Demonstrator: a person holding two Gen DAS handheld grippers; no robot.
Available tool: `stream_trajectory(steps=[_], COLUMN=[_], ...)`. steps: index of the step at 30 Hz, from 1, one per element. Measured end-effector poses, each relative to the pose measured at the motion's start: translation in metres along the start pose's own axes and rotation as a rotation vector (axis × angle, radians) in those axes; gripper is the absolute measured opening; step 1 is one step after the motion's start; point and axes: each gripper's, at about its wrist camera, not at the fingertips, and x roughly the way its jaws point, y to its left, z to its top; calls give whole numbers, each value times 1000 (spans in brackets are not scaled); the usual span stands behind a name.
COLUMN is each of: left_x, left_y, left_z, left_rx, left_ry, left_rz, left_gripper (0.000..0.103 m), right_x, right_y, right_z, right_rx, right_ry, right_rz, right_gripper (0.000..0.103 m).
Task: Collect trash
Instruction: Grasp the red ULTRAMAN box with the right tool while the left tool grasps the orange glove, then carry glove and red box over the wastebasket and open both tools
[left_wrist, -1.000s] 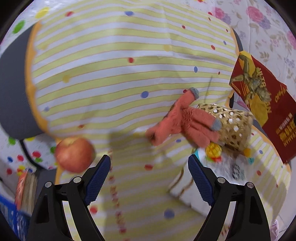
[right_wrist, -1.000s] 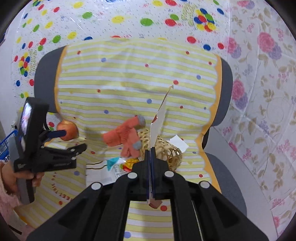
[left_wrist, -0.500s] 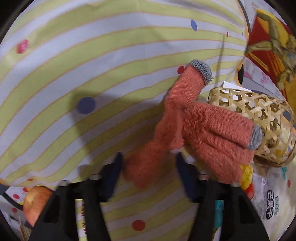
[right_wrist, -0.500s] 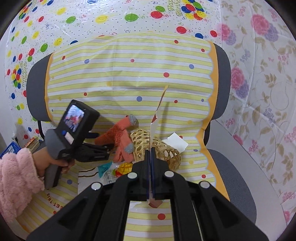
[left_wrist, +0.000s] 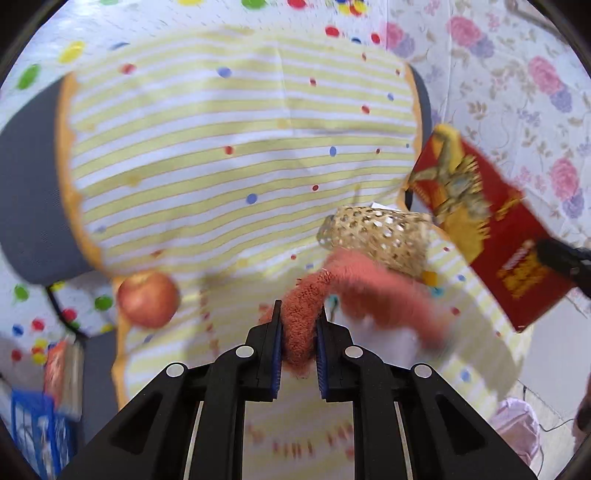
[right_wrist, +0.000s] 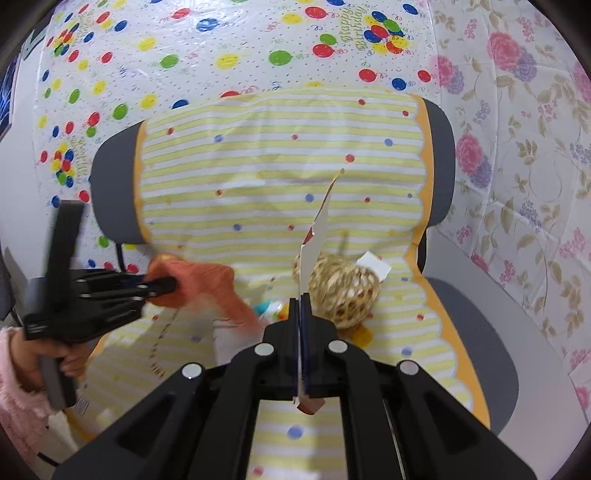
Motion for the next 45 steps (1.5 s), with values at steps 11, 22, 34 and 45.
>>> stream_trajectory(steps=[11, 22, 34, 45], left_x=[-67, -102, -114, -112], left_y=[-23, -61, -154, -237], left_z=[-61, -78, -79, -110], left_rx=[-96, -46, 128, 277], left_ry=[61, -11, -65, -45], left_rz=[-76, -107, -252, -405], left_gripper=[16, 16, 16, 16], right_x=[-42, -77, -147, -213], right_y=[22, 15, -16, -48], right_z=[-44, -69, -102, -162], right_rx=[51, 82, 116, 215], right_ry=[68, 63, 36, 74], right_rz=[49, 11, -145, -318], right_gripper=[2, 2, 2, 2])
